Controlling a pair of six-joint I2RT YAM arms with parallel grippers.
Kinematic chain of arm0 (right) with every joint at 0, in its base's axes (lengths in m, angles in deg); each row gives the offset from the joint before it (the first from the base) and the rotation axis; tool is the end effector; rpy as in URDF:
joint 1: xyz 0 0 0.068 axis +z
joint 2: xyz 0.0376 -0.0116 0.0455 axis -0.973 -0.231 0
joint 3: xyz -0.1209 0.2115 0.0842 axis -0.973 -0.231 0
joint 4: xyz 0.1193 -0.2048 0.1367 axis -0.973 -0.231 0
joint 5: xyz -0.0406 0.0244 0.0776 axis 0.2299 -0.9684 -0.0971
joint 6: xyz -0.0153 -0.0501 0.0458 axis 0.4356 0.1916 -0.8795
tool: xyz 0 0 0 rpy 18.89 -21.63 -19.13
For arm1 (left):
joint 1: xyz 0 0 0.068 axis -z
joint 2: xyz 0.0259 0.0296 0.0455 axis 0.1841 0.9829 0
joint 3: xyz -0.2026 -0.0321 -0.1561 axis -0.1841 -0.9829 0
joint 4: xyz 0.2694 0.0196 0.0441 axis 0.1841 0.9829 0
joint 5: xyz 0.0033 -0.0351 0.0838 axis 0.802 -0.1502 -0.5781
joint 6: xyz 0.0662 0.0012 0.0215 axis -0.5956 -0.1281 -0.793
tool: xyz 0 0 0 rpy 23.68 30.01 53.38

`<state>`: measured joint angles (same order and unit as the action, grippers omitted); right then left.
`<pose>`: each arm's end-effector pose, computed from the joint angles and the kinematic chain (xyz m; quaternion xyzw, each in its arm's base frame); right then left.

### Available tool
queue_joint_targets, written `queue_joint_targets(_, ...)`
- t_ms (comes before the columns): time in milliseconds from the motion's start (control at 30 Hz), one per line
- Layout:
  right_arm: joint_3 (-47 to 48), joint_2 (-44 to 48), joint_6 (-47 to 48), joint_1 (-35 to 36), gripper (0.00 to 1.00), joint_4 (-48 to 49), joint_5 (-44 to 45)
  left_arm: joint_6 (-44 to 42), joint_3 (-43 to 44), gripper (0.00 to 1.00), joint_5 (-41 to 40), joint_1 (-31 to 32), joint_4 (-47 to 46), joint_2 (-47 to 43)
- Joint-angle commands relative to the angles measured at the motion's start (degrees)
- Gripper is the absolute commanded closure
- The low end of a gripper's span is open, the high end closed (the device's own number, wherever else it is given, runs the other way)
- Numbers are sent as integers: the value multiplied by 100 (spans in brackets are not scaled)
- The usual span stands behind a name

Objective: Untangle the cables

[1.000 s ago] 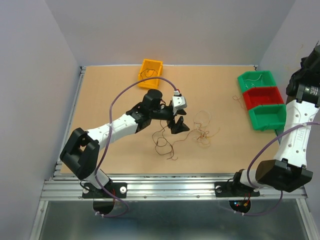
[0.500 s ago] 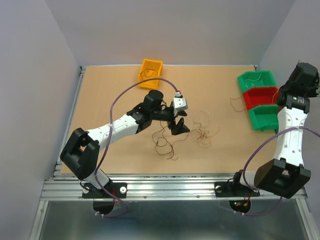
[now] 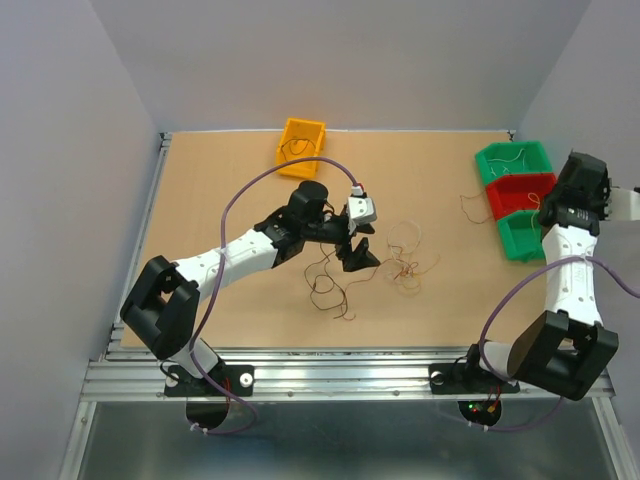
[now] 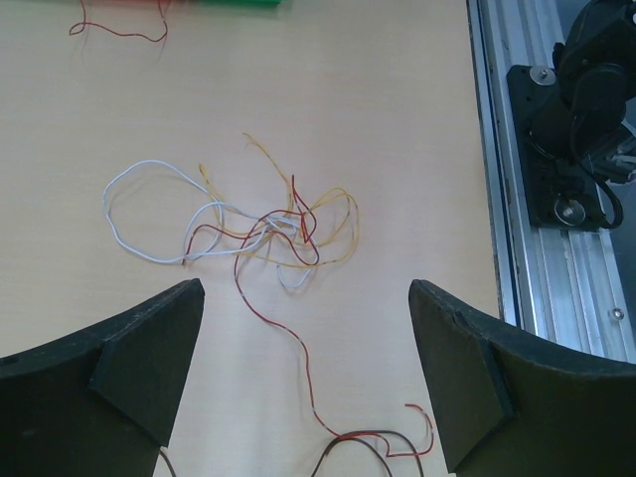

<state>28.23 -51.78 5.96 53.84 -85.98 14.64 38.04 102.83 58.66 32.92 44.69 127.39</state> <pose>0.2699 -0.1549 0.3348 0.6520 0.4808 -0.1477 0.5674 0.2476 -0.2905 0.2647 0.5623 0.5222 -0.4322 0.4737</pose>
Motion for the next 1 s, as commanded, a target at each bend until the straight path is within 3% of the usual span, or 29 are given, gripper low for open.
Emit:
queue_joint_targets(0,-465,119,-494,-4,99,125,61,-101,202,4,181,42,-74,-161)
queue_joint_targets(267,-1135,-82,-1320,-13,99,55,193,-110,132,4,225,59,-65,-310)
queue_joint_targets(433,-1057,-837,-1847,-66,99,-278,9,-110,123,4,286,77,-65,-310)
queue_joint_targets(600,-319,-1778,-2603,-136,99,-1499,-27,-136,114,4,322,94,-57,-293)
queue_joint_targets(733,813,-2551,-3008,-136,99,-2921,8,-163,105,4,313,112,-48,-310)
queue_joint_targets(967,1458,-3115,-2956,-136,99,-3391,-88,-172,97,4,304,130,-39,-310)
